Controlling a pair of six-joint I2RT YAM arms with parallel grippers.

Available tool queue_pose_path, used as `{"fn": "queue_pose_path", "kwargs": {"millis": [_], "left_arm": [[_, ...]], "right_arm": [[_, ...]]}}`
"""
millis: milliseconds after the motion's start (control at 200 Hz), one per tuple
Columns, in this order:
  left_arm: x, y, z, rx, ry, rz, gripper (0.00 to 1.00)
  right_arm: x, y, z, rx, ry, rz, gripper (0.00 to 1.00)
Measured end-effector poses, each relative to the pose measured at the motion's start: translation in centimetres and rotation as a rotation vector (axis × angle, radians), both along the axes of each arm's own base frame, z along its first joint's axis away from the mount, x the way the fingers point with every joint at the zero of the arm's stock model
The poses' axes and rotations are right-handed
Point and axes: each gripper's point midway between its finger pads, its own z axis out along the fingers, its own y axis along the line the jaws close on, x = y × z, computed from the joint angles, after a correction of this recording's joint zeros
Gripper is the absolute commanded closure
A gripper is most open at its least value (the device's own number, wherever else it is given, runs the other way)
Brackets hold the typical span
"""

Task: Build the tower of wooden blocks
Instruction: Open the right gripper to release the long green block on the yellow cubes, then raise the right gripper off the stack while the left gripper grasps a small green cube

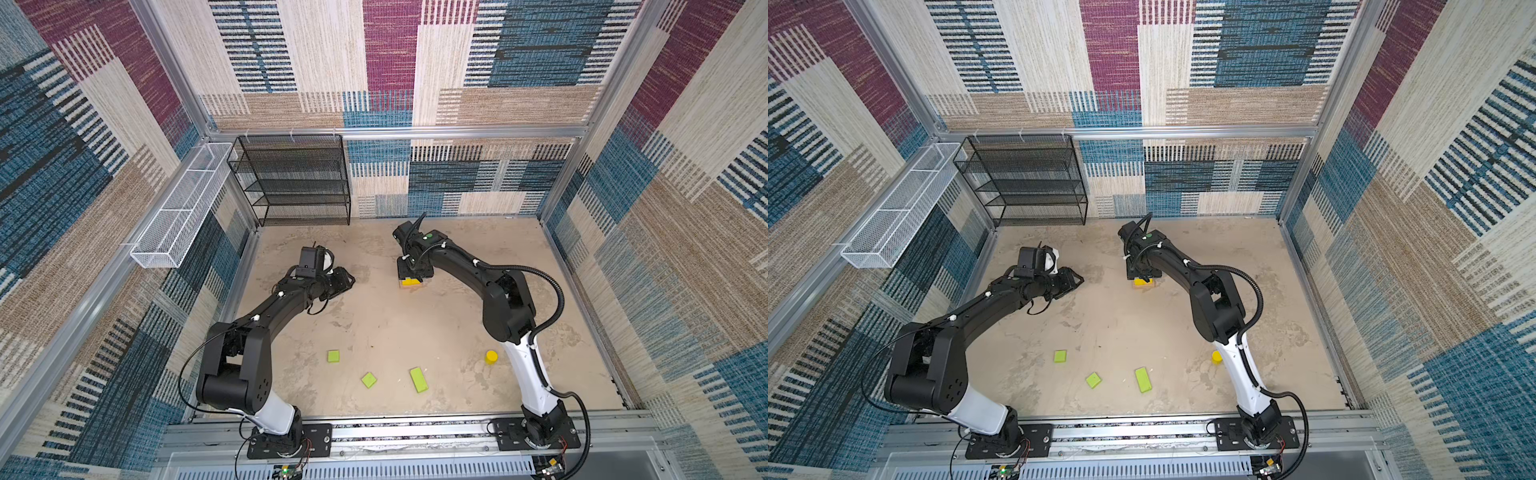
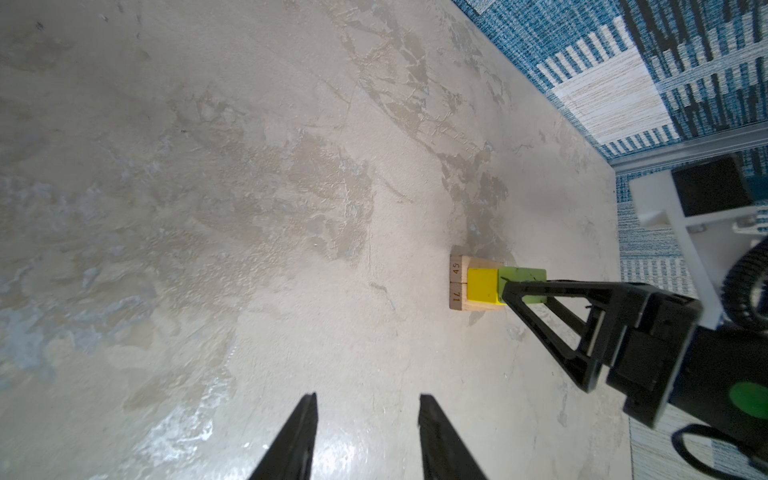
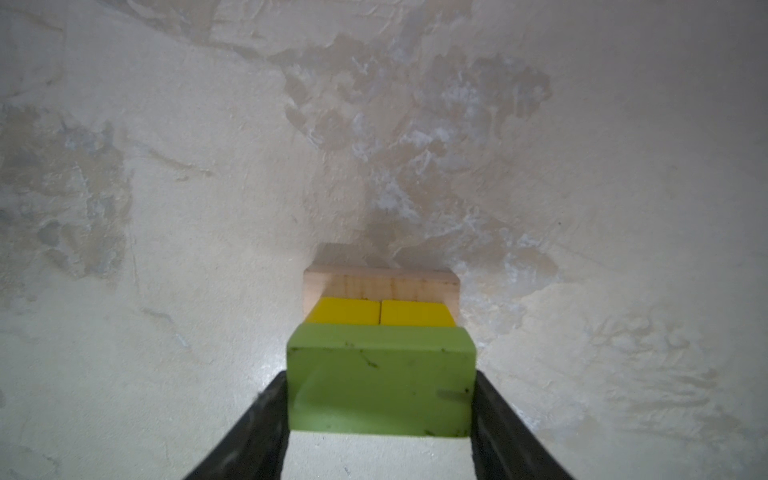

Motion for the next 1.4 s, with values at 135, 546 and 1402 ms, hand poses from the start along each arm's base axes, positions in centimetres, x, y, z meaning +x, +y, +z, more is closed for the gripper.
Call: {"fn": "queue_pose_path", "kwargs": {"millis": [135,546,1402], "left_arm": [[0.0,0.0,0.0,0.0,-0.001,0.0,0.55],[0.1,0.0,0.0,-0.001,-0.001,0.0,0.55],[-0.5,0.4,0.1,0.029,0.012,-0.012,0.55]], "right_arm": [[0.0,0.0,0.0,0.0,0.001,0.0,0.31],[0.0,0.0,0.0,0.001,0.001,-0.001,0.22],[-1.4,-2.7,8.4,0.041,-0.198,-0.019,0.01]]}}
